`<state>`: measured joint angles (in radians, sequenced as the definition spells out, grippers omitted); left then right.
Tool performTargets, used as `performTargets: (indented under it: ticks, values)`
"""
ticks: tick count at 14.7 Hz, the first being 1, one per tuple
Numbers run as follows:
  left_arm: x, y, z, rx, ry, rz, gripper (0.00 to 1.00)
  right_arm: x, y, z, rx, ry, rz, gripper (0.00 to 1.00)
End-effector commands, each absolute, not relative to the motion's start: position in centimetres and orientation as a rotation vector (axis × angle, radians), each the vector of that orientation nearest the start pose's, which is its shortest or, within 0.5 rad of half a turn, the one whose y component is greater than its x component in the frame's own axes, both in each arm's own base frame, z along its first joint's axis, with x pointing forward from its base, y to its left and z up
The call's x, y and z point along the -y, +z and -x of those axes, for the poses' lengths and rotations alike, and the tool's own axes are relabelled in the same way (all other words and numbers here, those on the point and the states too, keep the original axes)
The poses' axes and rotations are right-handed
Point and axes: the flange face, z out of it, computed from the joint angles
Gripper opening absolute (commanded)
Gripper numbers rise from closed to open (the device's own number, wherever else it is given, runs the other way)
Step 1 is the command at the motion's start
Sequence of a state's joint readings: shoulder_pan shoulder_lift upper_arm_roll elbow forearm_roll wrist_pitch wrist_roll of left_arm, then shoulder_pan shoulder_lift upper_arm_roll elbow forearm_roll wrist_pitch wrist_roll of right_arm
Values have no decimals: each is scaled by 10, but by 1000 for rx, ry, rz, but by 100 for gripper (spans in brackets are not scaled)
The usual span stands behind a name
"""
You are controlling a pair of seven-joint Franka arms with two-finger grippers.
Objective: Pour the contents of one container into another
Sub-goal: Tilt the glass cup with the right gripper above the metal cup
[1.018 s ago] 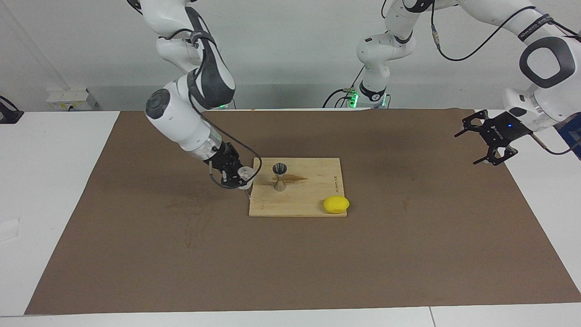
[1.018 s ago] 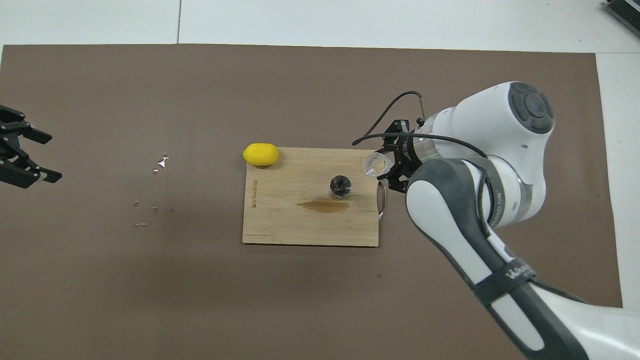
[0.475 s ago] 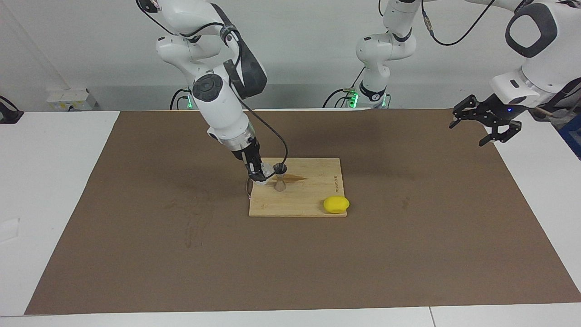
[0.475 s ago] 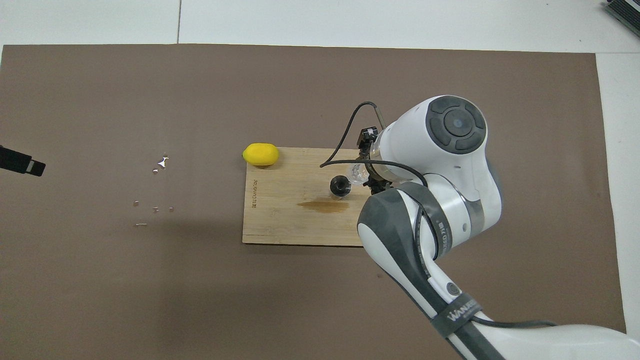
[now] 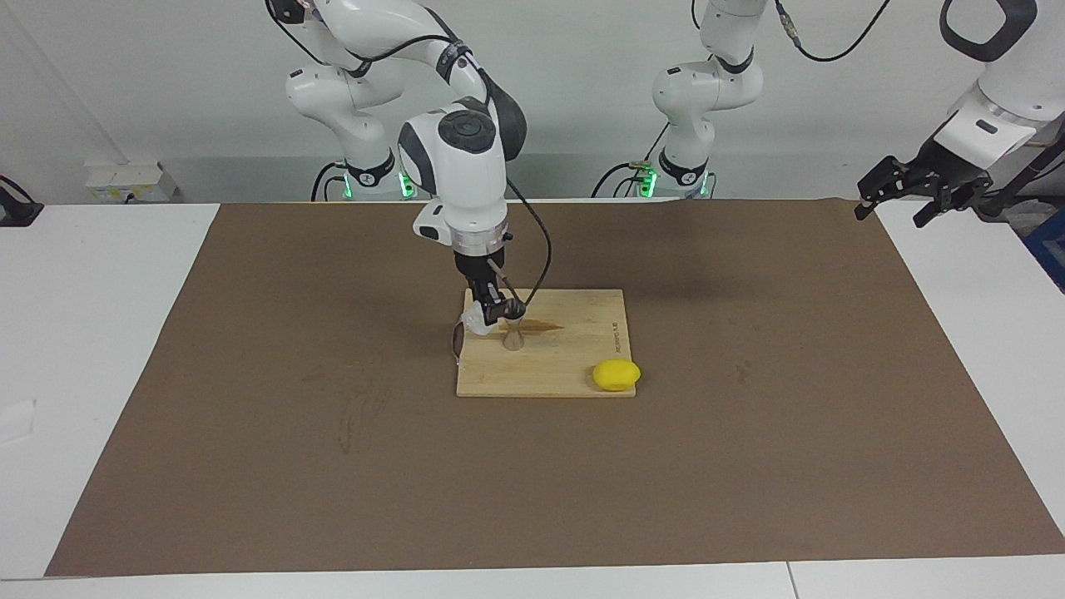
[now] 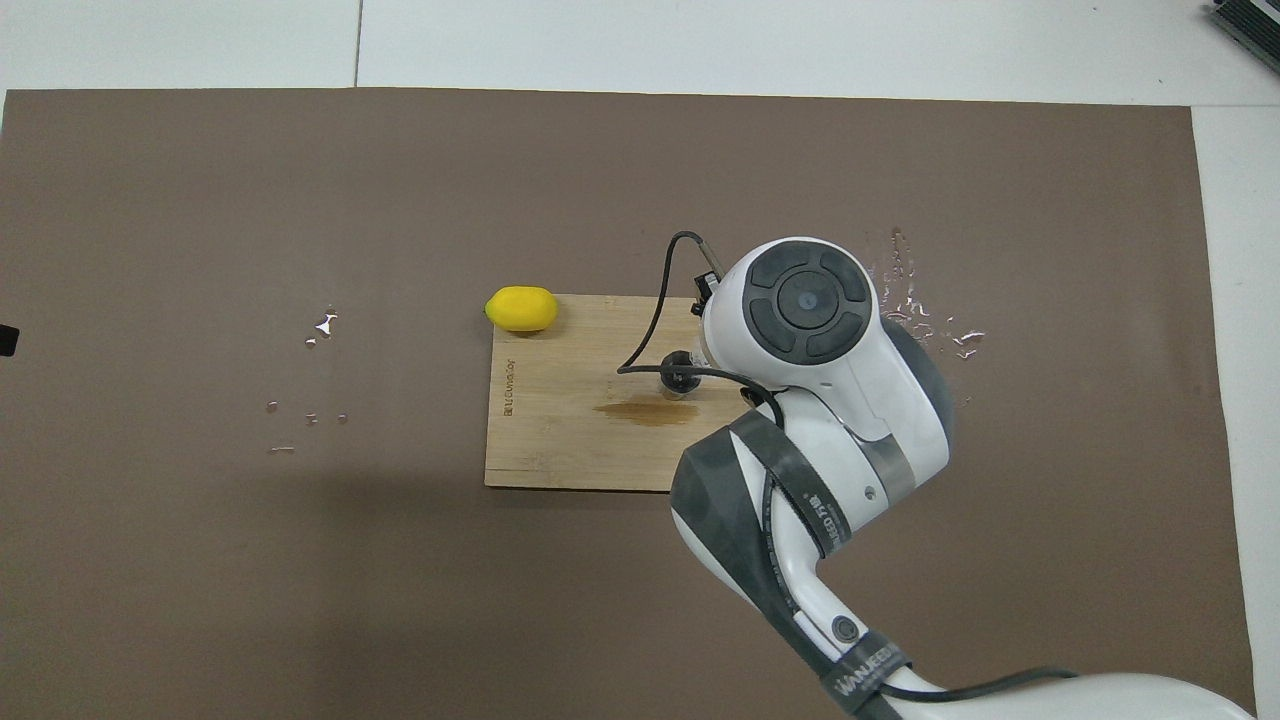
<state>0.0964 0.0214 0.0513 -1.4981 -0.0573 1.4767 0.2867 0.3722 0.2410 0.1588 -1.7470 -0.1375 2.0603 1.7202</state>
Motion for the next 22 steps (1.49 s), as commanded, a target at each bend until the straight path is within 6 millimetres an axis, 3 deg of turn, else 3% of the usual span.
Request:
performTargets:
  ticks: [1, 10, 13, 16, 22]
  values:
    - [-69, 640, -531, -187, 82, 3176, 100, -322, 446, -553, -1640, -257, 2665, 0]
    - [-49, 640, -528, -240, 88, 3172, 100, -336, 449, -541, -1556, -389, 2765, 0]
    - [-58, 638, -524, -191, 90, 3145, 100, -337, 450, -540, -1546, -410, 2776, 0]
    - [-64, 640, -527, -166, 73, 3109, 100, -332, 450, -545, -1585, -382, 2746, 0]
    - [-61, 646, -536, -17, -13, 3107, 100, -326, 447, -550, -1716, -130, 2601, 0]
